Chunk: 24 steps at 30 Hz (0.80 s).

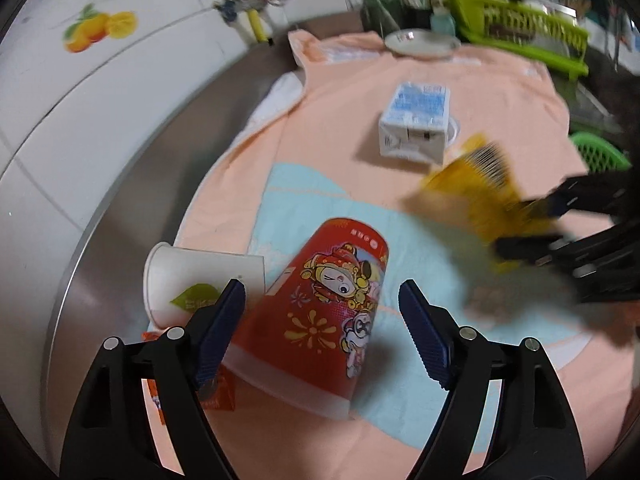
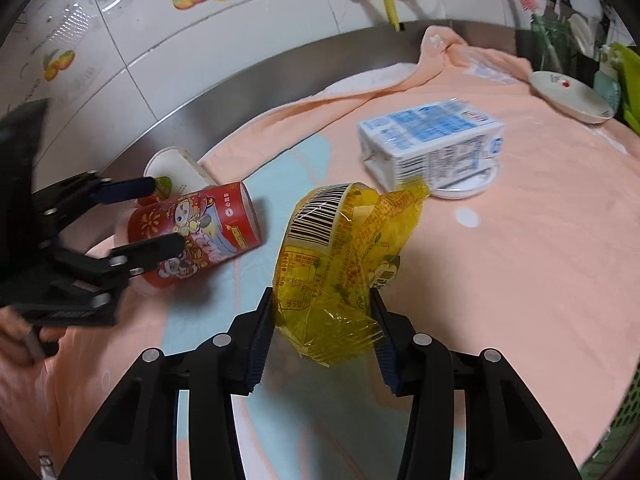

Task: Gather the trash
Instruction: 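Grasp the yellow bag with the right tool while the left grasps the red cup, then drop the yellow bag and red cup into the green basket with both tools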

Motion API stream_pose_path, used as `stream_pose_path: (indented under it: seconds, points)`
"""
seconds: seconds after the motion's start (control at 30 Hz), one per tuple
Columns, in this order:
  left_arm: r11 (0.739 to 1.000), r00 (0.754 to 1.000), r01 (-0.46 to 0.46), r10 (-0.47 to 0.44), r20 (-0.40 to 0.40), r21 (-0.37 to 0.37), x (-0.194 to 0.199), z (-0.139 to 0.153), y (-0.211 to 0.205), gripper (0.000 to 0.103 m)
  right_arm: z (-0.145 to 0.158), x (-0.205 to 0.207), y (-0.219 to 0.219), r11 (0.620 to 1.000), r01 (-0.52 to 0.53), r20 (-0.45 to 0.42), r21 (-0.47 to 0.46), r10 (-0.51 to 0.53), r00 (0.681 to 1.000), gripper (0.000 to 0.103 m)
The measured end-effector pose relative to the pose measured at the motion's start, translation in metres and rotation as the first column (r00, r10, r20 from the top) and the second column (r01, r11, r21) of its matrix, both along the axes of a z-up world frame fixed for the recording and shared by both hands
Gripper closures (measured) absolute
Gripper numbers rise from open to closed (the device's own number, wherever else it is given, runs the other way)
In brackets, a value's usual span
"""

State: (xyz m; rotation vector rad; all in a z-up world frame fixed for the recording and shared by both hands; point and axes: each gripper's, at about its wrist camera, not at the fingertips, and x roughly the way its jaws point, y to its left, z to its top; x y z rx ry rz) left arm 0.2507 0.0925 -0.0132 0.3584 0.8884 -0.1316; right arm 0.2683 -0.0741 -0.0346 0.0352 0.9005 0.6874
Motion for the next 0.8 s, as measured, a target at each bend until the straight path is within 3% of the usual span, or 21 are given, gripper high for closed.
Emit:
stream_pose_path:
  seconds: [0.5,0.8]
  points:
    - [0.983,0.994,0.062,-0.045,-0.104,0.172,0.022,-0.031,-0.013,0.025,0.007,-0.038,-0.123,0.988,0.148,0.041,-0.047,-0.146,0.988,0.059]
    - [0.972,0.998,0.031,-0.020,-0.052,0.234,0.010,-0.034,-0.023,0.029,-0.014,-0.054,-0.207,0.947,0.306,0.012,-0.098,-0.306,0.952,0.059]
